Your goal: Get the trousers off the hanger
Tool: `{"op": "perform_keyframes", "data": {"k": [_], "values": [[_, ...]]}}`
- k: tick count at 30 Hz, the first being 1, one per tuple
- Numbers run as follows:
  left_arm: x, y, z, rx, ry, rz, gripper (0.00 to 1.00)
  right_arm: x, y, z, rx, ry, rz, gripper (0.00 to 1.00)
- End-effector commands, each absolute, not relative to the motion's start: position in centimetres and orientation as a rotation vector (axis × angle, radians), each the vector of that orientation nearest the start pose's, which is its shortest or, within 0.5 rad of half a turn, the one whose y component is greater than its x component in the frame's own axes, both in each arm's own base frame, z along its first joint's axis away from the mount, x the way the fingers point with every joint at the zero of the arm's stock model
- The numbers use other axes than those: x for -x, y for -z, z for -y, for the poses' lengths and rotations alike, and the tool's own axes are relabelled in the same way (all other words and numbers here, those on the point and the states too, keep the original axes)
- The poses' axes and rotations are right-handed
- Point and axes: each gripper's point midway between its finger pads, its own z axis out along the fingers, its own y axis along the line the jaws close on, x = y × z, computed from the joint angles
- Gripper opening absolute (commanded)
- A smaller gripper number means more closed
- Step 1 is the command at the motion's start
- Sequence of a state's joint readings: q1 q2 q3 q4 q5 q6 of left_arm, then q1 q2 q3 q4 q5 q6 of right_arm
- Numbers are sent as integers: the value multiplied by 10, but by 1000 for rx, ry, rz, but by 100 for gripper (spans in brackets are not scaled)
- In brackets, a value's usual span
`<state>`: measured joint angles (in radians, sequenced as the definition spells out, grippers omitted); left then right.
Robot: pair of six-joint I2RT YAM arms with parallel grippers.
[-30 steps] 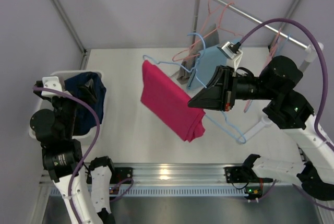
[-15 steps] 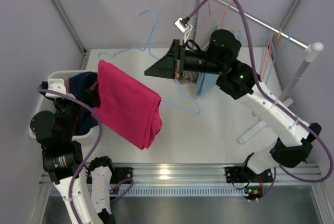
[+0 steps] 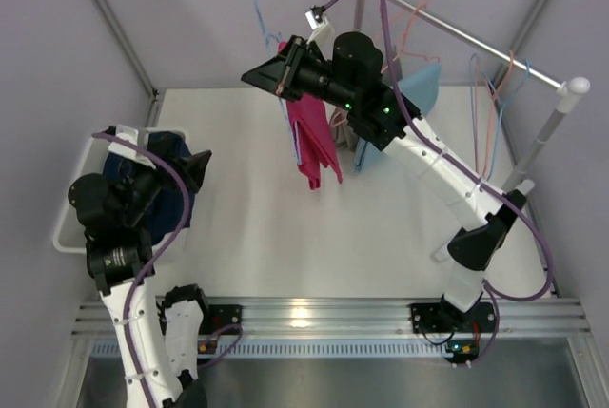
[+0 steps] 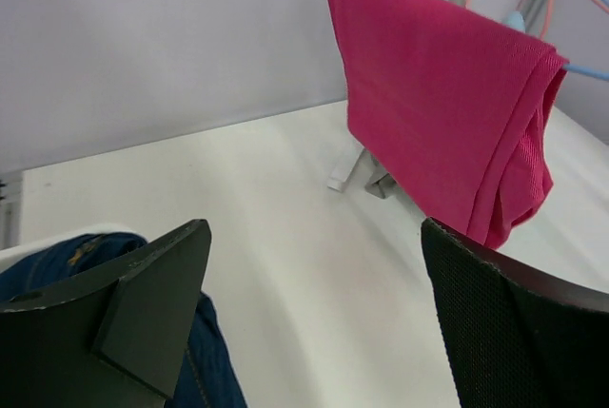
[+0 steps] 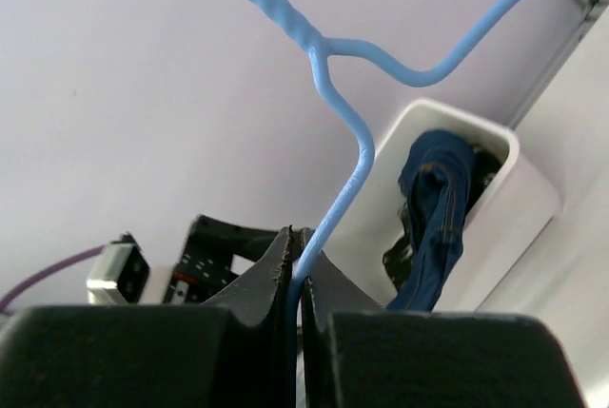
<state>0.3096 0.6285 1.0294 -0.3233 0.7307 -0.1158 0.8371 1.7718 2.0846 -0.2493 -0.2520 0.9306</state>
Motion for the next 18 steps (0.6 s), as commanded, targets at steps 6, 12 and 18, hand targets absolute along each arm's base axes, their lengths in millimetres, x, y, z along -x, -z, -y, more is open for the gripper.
{"op": "perform_keyframes", "data": {"k": [6, 12, 18], "values": [[-273, -406, 76, -467, 460, -1366, 95, -278, -671, -385, 135, -1578, -1051, 0], [-267, -375, 127, -669, 395, -1314, 98, -284, -686, -378, 95, -1518, -983, 0], [-255, -319, 147, -714, 353, -1349, 99, -284, -692, -375, 50, -1429, -954, 0]]}}
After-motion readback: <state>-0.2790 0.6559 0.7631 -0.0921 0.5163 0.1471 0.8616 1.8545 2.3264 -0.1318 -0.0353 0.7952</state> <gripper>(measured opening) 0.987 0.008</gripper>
